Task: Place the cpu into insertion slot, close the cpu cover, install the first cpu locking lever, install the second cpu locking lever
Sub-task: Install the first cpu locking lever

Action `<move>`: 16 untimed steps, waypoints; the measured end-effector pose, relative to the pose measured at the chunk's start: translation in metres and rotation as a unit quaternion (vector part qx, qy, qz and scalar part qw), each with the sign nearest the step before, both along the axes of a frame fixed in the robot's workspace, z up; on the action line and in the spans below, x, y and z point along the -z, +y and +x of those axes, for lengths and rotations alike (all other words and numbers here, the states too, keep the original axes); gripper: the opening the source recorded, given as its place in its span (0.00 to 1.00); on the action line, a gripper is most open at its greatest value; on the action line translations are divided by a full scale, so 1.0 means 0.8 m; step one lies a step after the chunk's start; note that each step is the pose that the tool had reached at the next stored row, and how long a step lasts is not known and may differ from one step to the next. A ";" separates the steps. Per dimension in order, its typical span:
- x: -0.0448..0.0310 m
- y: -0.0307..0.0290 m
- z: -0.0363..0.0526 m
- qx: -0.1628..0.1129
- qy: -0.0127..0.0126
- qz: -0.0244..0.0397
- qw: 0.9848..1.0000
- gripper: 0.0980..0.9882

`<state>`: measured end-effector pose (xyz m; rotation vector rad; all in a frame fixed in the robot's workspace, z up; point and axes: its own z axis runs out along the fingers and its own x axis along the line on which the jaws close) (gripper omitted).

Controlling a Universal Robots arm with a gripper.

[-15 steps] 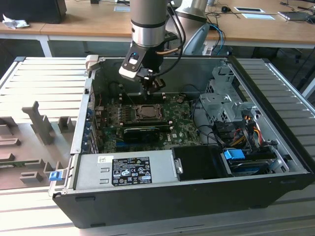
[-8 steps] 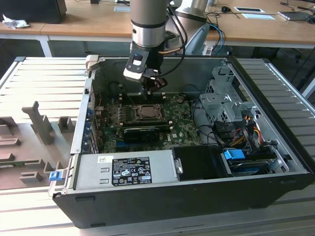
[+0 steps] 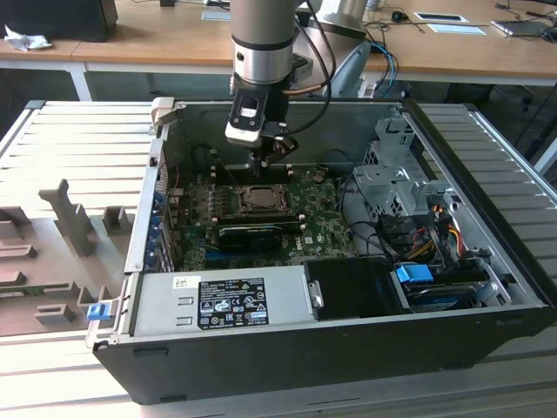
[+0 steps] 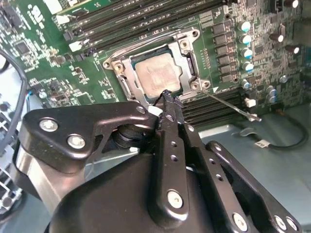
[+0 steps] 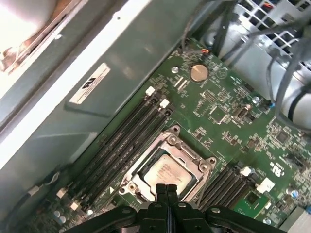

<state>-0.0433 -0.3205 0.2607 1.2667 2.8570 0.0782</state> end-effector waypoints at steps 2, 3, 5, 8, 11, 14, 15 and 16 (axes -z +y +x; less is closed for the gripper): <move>0.0001 0.0000 0.000 -0.017 0.000 0.000 1.000 0.01; 0.0001 0.0000 0.000 -0.025 0.000 0.000 1.000 0.01; 0.0003 0.0000 0.000 -0.043 0.000 0.000 0.999 0.01; 0.0004 0.0000 0.000 -0.069 0.000 0.000 0.998 0.01; 0.0005 0.0000 0.000 -0.098 0.000 0.000 0.995 0.01; 0.0005 0.0000 0.000 -0.117 0.000 0.000 0.993 0.01; 0.0006 0.0000 0.000 -0.135 0.000 0.000 0.991 0.01; 0.0006 0.0000 0.000 -0.148 0.000 0.000 0.989 0.01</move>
